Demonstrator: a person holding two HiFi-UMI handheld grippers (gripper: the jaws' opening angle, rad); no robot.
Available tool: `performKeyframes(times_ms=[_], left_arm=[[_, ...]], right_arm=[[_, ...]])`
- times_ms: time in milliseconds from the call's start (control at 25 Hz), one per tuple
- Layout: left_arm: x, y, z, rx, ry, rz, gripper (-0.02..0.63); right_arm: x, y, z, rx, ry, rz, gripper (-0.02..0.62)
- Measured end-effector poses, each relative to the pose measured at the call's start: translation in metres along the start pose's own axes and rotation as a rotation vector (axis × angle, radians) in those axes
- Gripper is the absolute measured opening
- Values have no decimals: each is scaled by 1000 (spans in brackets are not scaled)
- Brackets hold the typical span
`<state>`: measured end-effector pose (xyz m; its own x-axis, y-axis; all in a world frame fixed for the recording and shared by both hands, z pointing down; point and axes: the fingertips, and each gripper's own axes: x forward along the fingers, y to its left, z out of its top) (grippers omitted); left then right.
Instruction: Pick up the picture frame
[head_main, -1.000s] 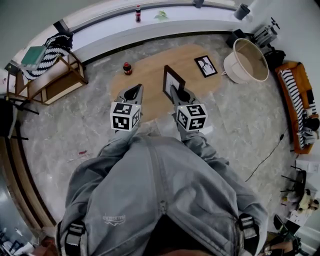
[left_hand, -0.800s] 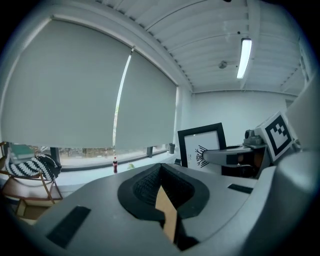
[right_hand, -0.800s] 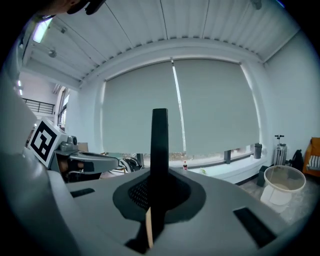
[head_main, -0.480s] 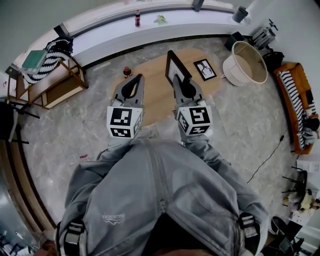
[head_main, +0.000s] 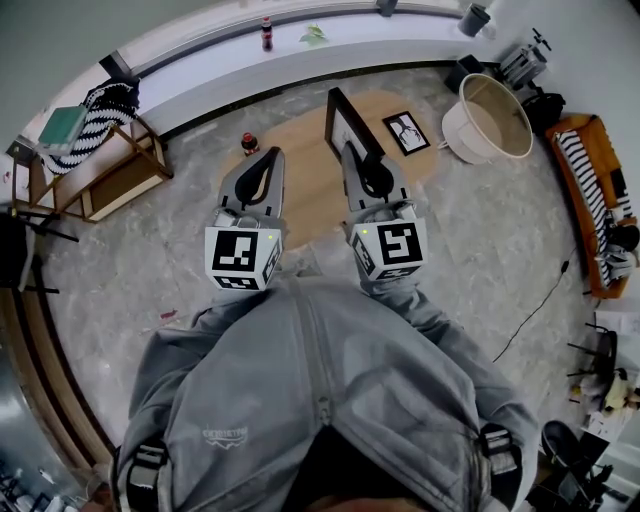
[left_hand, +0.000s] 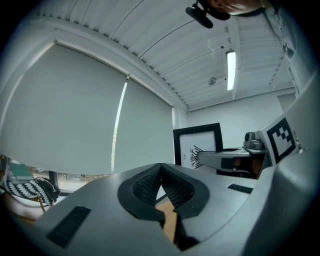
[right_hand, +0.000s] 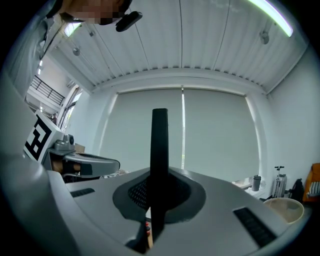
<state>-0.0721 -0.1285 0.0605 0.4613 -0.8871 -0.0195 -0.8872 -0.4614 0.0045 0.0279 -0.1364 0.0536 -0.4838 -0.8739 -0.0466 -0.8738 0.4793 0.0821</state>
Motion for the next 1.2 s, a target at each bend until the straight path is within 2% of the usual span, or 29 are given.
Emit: performKeyframes(times_ms=[360,1200], left_arm=[[3,-4,-1,6,4,-5,18],[20,-19,-15,-12,19,-35,18]], right_arm=[[2,4,1,-13,4,27,37],[-3,-14,-18,23,33,12,37]])
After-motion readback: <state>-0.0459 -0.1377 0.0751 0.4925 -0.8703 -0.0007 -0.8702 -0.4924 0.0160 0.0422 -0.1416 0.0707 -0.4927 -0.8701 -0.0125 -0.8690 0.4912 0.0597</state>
